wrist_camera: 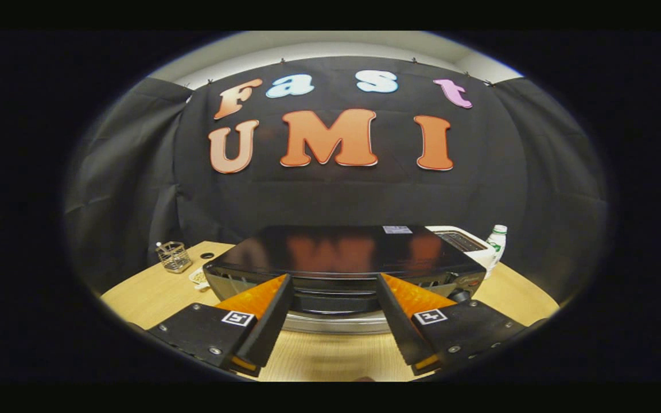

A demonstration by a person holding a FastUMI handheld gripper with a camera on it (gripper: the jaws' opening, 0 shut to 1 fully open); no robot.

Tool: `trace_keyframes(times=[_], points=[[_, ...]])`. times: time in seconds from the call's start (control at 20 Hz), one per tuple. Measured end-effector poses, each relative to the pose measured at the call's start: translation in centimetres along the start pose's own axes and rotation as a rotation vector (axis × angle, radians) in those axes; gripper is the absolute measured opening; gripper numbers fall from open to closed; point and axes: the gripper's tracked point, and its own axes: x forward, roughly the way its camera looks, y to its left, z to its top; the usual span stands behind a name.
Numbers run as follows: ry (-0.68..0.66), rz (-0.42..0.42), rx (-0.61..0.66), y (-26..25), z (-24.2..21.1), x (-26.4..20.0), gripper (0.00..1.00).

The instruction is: Open the toaster oven, put the food inside, and close the toaster oven door.

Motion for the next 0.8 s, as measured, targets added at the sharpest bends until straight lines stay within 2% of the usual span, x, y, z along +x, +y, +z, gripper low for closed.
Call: trace_keyframes(times=[0.4, 0.8], points=[[-0.008, 0.080, -0.042, 0.2, -3.1, -4.7, 0.85], [0.067, 0.135, -0.029, -0.1, -7.6, -7.8, 0.82]])
